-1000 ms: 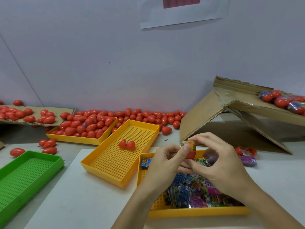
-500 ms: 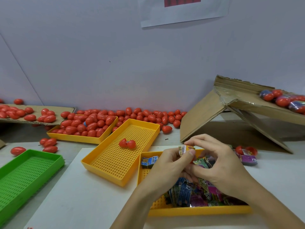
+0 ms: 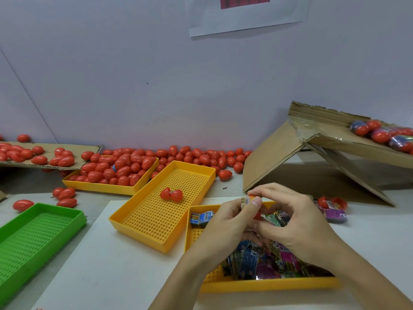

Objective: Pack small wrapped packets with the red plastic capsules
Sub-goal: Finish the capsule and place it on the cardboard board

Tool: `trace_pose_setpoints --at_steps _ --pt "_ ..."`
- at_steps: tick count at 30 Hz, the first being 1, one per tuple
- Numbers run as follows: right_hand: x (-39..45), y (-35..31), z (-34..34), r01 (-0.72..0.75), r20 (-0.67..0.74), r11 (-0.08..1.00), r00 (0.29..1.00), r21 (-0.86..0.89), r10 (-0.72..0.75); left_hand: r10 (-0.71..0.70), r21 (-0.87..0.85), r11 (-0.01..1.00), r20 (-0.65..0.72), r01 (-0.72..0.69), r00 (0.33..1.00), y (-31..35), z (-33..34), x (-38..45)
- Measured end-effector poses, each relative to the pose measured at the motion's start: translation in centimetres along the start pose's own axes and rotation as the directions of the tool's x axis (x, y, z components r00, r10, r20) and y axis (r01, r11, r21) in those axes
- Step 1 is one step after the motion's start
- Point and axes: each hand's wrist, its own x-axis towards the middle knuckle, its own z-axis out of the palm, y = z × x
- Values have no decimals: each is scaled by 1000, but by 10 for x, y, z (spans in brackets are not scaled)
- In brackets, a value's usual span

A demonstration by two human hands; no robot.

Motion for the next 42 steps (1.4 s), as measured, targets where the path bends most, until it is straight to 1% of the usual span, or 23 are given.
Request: trace_pose_setpoints --at_steps 2,6,14,18,23,27,34,38,42 --pt "-1 -1 0 -3 19 1000 1000 -18 3 -17 17 1000 19 17 1000 0 0 0" --pt "0 0 -3 -9 48 1000 999 -1 9 -47 21 999 66 46 997 3 0 -1" --pt "2 5 -4 -8 84 996 996 88 0 -64 -19 998 100 66 993 3 0 -2" --pt "1 9 -7 -64 44 987 997 144 58 -58 0 998 133 58 989 1 2 -2" --pt "1 9 -7 -73 -5 991 997 114 74 -39 37 999 65 37 997 1 6 -1" --pt "0 7 -5 -53 -37 995 998 79 56 -20 50 999 49 17 999 0 6 -1" --pt "-3 5 5 -5 -44 999 999 -35 4 -11 -22 1000 -18 10 1000 -1 4 0" --pt "-3 8 4 -8 -50 999 999 -38 6 -15 -43 999 5 15 1000 0 4 0" --pt "-2 9 2 -25 -19 999 999 19 26 -42 -49 998 66 45 997 2 4 -2"
